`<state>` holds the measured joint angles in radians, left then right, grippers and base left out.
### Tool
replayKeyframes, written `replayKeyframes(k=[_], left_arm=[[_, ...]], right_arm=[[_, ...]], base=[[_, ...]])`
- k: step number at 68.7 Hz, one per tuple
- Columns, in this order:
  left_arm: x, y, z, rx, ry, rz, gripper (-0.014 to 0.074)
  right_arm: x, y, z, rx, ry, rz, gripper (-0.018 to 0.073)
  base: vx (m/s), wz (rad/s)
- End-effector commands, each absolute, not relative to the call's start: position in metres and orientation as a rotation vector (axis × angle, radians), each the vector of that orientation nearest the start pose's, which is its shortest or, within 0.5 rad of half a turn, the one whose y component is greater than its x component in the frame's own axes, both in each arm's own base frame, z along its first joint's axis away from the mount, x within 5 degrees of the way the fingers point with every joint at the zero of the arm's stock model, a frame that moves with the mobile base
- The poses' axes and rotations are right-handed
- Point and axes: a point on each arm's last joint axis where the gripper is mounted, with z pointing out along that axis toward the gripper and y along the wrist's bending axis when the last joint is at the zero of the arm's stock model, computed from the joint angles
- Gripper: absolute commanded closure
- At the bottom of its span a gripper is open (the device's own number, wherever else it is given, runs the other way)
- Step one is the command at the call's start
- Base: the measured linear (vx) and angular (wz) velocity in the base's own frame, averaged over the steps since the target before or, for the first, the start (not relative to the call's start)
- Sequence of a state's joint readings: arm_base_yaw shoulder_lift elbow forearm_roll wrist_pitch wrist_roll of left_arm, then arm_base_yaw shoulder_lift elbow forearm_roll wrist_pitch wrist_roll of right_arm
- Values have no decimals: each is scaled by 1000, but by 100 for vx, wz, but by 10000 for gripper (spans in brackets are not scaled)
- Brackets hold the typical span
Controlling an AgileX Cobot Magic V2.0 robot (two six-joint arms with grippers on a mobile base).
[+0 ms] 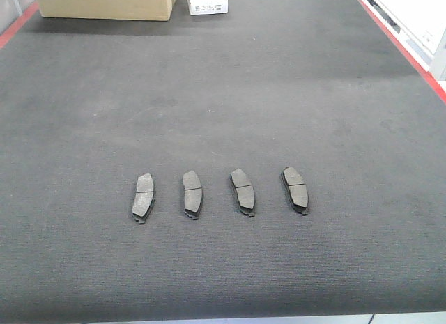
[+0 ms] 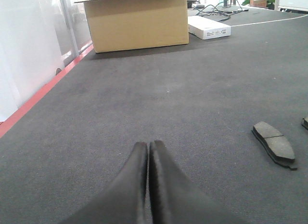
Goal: Move and align brake pads A on conveyor
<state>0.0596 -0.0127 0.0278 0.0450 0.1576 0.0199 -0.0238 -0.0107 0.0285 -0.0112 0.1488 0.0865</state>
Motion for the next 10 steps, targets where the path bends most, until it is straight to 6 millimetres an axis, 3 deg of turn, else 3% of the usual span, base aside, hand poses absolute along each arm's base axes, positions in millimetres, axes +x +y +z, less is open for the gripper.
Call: replayKeyframes(k=[1, 10], left_arm=[[56, 4, 190, -6, 1594, 94, 602], [56, 4, 190, -6, 1594, 94, 602]], right_arm=[[56, -2, 197, 72, 1562, 26, 567], [56, -2, 197, 72, 1562, 26, 567]], base=[[0, -1], [0, 0]])
